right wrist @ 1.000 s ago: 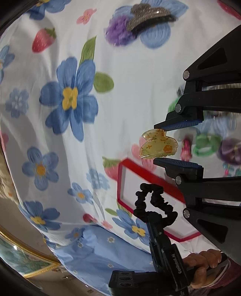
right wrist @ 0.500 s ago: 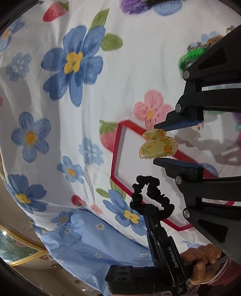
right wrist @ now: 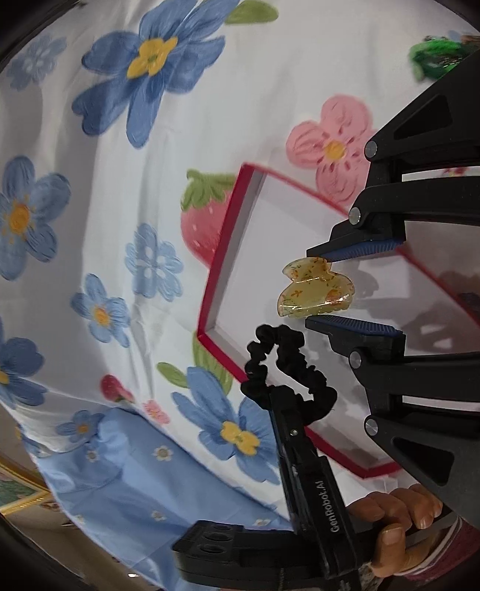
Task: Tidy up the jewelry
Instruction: 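Carry both items into the red box and open both tools, then grasp the green hair tie with the left tool while the right tool grasps the watch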
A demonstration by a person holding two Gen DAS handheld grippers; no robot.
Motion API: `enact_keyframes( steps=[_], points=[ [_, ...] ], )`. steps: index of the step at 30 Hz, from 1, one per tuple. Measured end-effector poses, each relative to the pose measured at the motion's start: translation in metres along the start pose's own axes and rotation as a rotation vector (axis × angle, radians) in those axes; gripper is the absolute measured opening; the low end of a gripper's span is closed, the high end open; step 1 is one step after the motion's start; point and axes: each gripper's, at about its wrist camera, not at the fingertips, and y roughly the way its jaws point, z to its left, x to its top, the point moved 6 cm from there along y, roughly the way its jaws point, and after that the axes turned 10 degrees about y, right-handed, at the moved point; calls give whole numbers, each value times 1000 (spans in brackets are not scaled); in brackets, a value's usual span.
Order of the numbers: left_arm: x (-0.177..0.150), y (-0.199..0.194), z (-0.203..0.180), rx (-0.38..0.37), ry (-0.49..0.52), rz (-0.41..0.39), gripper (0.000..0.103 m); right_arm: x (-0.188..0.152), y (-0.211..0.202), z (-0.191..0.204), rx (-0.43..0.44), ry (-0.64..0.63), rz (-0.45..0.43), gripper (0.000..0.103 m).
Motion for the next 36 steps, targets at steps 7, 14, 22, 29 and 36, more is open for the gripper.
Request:
enact_keyframes(
  steps=[7, 14, 22, 29, 36],
  points=[
    [-4, 16, 18, 34, -30, 35, 10, 3, 28, 1, -50, -51, 40, 30],
    [-9, 25, 22, 61, -25, 67, 14, 2, 38, 5, -76, -96, 56, 30],
    [-9, 17, 24, 95, -26, 63, 33, 1, 37, 2, -58, -70, 64, 37],
    [-11, -7, 21, 93, -50, 22, 36, 1, 17, 6, -15, -53, 35, 48],
    [-18, -38, 0, 78, -44, -27, 41, -5, -32, -3, 37, 16, -37, 48]
  ],
)
